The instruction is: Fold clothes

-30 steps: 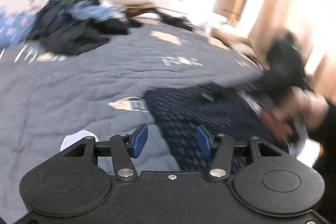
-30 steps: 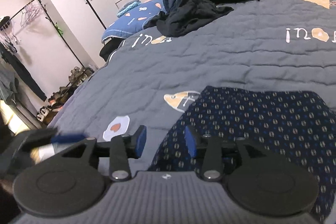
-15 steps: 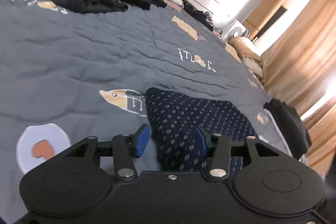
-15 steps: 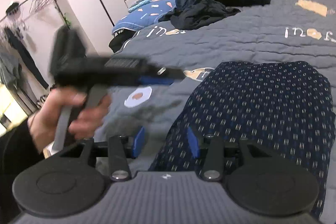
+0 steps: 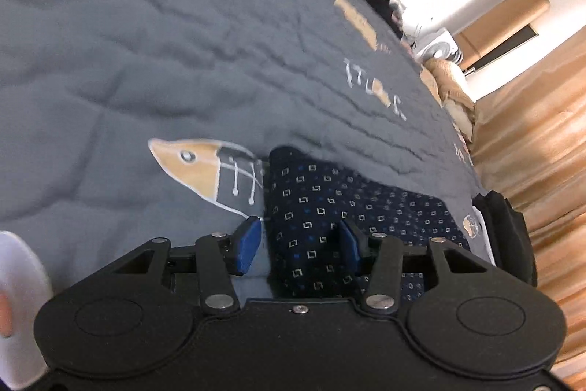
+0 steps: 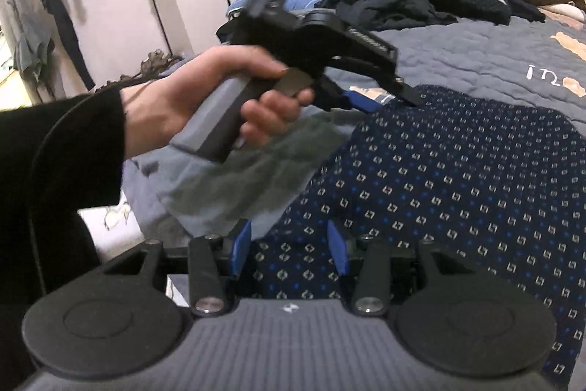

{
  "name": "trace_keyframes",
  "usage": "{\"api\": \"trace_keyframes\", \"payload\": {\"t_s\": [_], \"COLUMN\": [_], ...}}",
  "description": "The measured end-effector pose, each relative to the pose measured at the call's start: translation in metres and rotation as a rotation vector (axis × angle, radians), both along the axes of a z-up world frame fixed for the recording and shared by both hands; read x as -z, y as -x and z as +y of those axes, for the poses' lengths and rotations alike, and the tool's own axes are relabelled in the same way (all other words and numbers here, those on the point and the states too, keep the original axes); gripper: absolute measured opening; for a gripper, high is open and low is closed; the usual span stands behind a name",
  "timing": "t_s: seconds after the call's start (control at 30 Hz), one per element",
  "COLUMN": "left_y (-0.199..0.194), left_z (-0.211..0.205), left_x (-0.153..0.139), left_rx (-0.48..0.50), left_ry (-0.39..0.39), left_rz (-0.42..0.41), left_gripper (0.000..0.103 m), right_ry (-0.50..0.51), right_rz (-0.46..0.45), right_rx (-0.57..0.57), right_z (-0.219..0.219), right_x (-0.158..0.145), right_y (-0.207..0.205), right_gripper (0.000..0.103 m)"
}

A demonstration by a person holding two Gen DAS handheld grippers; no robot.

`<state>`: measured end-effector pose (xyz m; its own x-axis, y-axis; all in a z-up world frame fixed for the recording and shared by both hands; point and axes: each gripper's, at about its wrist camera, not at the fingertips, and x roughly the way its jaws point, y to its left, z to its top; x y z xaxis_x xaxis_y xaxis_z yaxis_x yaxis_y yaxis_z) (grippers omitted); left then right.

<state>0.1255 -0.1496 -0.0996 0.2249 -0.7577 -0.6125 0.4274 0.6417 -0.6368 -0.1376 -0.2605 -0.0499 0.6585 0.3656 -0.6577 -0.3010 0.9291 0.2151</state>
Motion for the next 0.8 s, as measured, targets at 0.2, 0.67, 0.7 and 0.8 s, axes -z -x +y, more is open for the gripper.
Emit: {"api": "trace_keyframes", "payload": {"t_s": [0.2,0.67,0.7,0.8], "left_y": [0.003,-0.003,-0.004,-0.005], "left_z": [-0.009,-0.013,-0.010,0.004], "left_x": [-0.020,-0.007,-0.011,-0.028], "left_rx": [0.025,-0.024,-0.034,-0.077], "left_ry": [0.079,-0.014,-0.013,0.030], "left_rz": [-0.135,-0.135,-0.144,-0.161], "left_gripper": [0.007,0.013,0.016,0.023], "right_ry": [-0.028,-0.043,-0.056,-0.133], "right_rz": [0.025,0.032,0.036,0.059], "right_rx": [-0.039,-0.047,-0.042,-0.020], "right_z": [-0.008,-0.012,-0.014,-0.024], "right_x": [0.012,0.016,0.014,0.009], "right_y": [0.005,0.011,0.010,0.008], "right_gripper": [0.046,0.046,0.046,0.046]}}
